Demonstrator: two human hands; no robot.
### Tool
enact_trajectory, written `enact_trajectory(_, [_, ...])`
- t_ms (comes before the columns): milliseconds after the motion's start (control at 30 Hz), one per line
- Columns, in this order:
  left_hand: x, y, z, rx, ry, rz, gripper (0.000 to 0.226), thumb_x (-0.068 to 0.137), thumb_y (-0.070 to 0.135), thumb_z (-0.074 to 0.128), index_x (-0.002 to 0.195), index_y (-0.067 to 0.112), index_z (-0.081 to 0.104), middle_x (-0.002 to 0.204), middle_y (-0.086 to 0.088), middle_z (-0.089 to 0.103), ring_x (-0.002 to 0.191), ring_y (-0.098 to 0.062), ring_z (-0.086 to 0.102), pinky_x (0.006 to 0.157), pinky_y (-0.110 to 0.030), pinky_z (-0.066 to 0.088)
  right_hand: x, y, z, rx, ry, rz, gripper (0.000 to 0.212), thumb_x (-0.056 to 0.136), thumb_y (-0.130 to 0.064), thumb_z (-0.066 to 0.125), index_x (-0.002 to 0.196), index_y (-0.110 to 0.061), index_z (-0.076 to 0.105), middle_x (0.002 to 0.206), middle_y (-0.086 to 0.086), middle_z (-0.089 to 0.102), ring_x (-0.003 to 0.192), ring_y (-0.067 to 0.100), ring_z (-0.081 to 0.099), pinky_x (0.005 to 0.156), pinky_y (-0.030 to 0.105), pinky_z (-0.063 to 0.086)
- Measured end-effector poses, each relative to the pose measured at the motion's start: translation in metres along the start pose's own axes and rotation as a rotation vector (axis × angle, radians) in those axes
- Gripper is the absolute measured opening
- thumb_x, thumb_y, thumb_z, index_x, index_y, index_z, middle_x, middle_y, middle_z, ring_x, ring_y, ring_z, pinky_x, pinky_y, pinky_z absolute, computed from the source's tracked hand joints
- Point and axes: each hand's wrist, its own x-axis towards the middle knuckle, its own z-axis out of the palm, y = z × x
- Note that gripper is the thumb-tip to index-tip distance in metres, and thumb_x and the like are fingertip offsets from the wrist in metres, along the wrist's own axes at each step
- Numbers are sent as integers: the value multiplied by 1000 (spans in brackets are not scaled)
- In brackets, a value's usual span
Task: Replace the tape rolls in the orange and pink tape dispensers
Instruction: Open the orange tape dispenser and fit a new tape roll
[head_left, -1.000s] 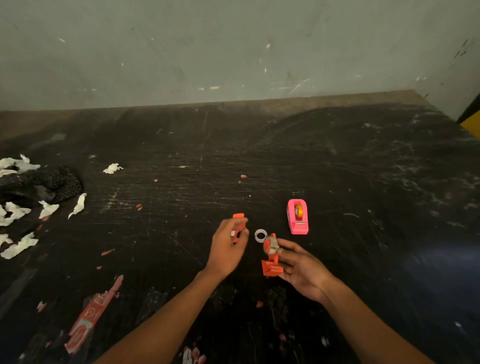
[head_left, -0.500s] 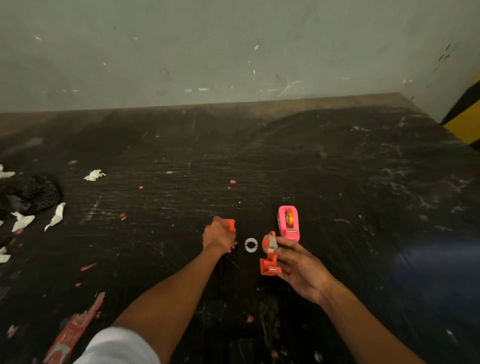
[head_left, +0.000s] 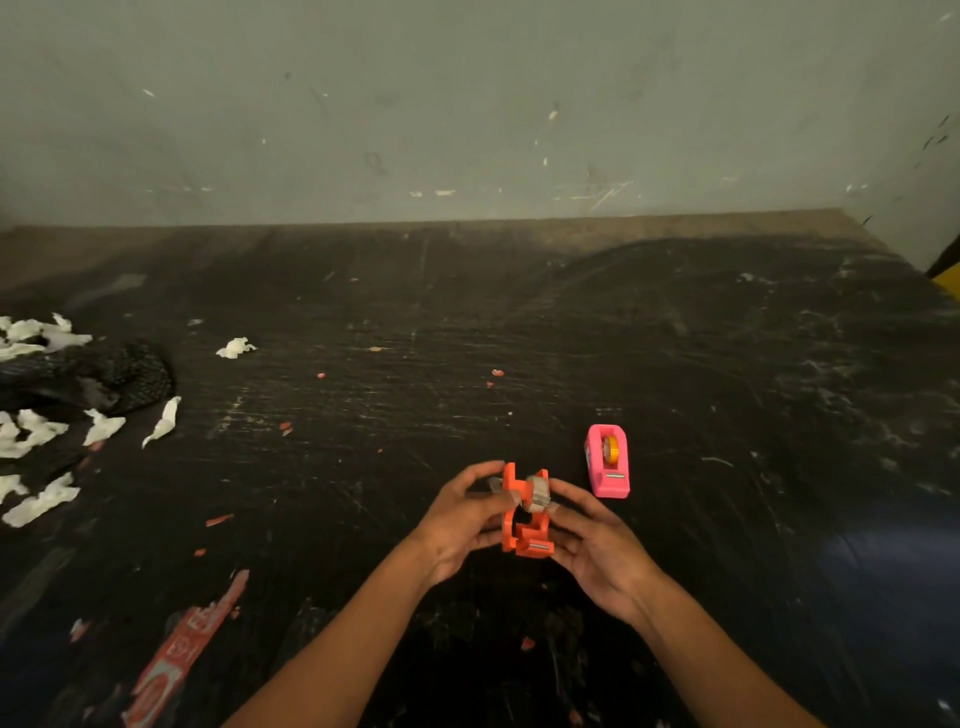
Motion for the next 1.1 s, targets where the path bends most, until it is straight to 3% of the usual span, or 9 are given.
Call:
enact_trajectory(300, [-6,-6,-1,-18,-12,-38,45,84,14,75,122,34,62,115,-10,74,104,-25,73,85,-40,56,-7,3,7,-88,-32,-42,49,79,-9,70,127,-15,65,114,18,76,108,32,72,96,48,54])
enact_trajectory(433, [-8,-8,-3,-32,-14,-42,44,84,13,75,121,33,64,115,-11,74,106,-27,72,88,-42,56,-8,5,6,-109,-29,-56,39,90,-5,65,127,-15,64,112,17,76,108,32,72,96,48,55])
enact_trajectory(600, [-11,-11,-3,-29,4,-41,44,84,10,74,121,30,62,113,-11,75,101,-25,74,78,-38,57,-9,10,10,-156,-6,-67,36,92,-2,62,126,-14,65,111,20,76,103,32,73,86,44,58])
enact_trajectory(700, [-13,-16,-3,-50,14,-39,48,81,9,77,122,27,60,112,-12,75,99,-25,74,85,-44,59,-6,14,7,-228,1,-75,34,95,-6,60,127,-16,65,113,17,76,105,31,72,90,43,57])
enact_trajectory(767, [-14,-22,-3,-71,38,-18,56,74,12,82,122,25,57,111,-14,75,99,-27,75,91,-50,58,-7,16,7,-314,-22,-95,34,95,-14,62,129,-20,65,116,10,75,111,27,70,99,44,53])
enact_trajectory(833, [-14,-28,-2,-122,72,-6,59,72,12,83,121,22,53,109,-16,75,97,-29,75,88,-50,59,-10,17,9,-457,-85,-120,39,90,-20,71,127,-29,65,117,-1,75,114,17,68,101,38,53])
enact_trajectory(900, [-15,-32,-1,-175,107,-5,55,77,10,81,120,20,49,109,-18,75,93,-29,76,80,-46,62,-13,19,12,-643,-143,-157,51,84,-11,77,124,-38,61,110,-11,75,107,2,68,86,20,56])
enact_trajectory(967, [-15,-36,-3,-167,123,1,53,80,10,79,121,17,47,110,-19,74,94,-29,76,82,-47,61,-11,21,12,-784,-137,-201,62,83,-2,75,130,-37,54,112,-13,70,106,-2,66,77,11,52])
enact_trajectory(1100, [-21,-38,-17,55,72,84,65,79,9,80,132,25,46,126,-9,60,110,-24,67,93,-41,57,-8,17,5,-998,-140,-211,58,87,-5,71,136,-28,50,113,-17,62,106,0,60,85,15,48])
